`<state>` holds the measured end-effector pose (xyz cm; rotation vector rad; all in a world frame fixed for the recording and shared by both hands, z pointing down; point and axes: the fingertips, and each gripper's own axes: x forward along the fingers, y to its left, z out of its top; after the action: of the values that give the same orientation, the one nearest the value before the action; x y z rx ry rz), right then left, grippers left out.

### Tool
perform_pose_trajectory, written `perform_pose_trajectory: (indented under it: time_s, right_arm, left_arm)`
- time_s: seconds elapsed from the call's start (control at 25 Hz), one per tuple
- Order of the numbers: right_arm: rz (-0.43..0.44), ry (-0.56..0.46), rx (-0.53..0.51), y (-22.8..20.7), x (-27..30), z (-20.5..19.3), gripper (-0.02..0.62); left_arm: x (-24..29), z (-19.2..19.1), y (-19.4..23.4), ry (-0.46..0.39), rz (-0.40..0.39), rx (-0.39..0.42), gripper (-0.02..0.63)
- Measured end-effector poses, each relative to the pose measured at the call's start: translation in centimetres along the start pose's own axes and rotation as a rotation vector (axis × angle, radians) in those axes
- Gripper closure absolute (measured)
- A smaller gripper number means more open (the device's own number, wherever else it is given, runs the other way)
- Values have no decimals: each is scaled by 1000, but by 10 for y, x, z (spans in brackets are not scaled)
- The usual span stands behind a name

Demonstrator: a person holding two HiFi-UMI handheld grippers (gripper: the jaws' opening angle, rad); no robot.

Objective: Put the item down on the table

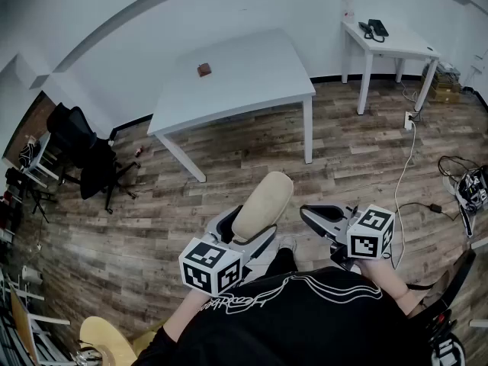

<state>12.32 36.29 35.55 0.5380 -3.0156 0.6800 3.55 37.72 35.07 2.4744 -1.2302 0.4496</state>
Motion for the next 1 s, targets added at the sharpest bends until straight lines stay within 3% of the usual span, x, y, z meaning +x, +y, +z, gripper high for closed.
perform_pose_trajectory:
  time_s: [0.2,0.48,1.0]
  right_arm:
    - [-45,-2,-3,-32,10,7,588]
    - [-59,45,3,-91,66,22,588]
    - [-113,103,20,-256,239,113,588]
  left_arm:
    - [27,3,19,6,-30,-2,224]
    - [76,17,92,1,-47,-43,224]
    - [190,92,323,34,-63,-77,224]
